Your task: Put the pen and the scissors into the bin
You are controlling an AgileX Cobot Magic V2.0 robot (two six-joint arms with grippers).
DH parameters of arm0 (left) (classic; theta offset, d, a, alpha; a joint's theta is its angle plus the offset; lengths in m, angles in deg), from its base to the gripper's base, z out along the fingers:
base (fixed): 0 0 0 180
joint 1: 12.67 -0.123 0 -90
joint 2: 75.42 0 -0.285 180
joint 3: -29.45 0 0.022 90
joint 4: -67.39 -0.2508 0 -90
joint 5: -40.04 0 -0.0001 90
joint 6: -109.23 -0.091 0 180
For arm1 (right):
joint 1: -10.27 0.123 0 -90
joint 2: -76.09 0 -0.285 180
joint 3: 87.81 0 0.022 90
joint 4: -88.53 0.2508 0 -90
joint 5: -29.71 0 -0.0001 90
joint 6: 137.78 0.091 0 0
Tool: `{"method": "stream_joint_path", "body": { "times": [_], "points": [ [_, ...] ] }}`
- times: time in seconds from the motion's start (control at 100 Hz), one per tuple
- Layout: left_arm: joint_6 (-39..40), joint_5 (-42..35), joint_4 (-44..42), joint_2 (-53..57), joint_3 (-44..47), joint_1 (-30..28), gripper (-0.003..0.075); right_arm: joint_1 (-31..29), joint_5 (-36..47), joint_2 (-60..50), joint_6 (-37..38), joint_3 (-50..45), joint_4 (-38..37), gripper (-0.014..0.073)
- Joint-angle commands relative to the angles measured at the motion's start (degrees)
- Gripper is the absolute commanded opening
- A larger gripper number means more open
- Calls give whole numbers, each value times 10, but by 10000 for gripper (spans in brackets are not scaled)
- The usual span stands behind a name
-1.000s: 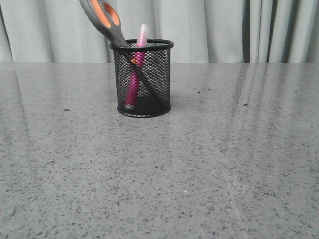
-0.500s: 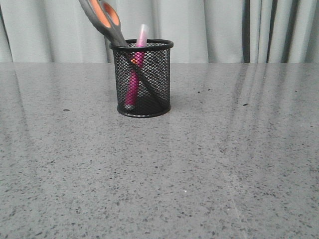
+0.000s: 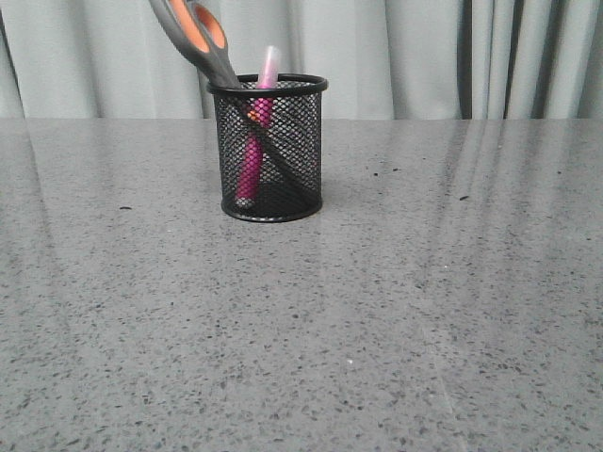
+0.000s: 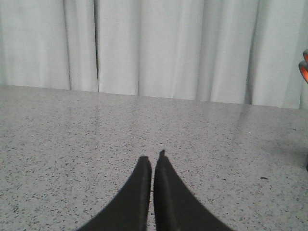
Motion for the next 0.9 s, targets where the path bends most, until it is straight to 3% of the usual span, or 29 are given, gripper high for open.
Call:
{"method": "stream_joint_path", "body": {
  "times": [0.0,0.1,0.19,0.31,0.45,0.64,0.85,0.89],
  "points": [
    [0,-43,6,18,14,5,-20,-3,34,3,-2,15,-1,-65],
    [0,-43,6,18,14,5,-20,-3,21,3,-2,15,-23,-65],
    [0,-43,6,18,14,5,-20,-3,-24,3,-15,15,26,-65],
    [0,-43,6,18,14,5,-20,-10,-32,3,-178,15,143,-65],
    [0,-43,6,18,14,5,-20,-76,3,3,-239,3,211,-65],
    [0,-43,6,18,14,5,-20,-181,49,0,-239,-56,253,-65],
    [0,-43,6,18,14,5,-20,-193,53,-25,-239,-105,254,-65],
    [0,-43,6,18,14,5,-20,-193,18,-35,-239,-105,254,-65]
  ]
}}
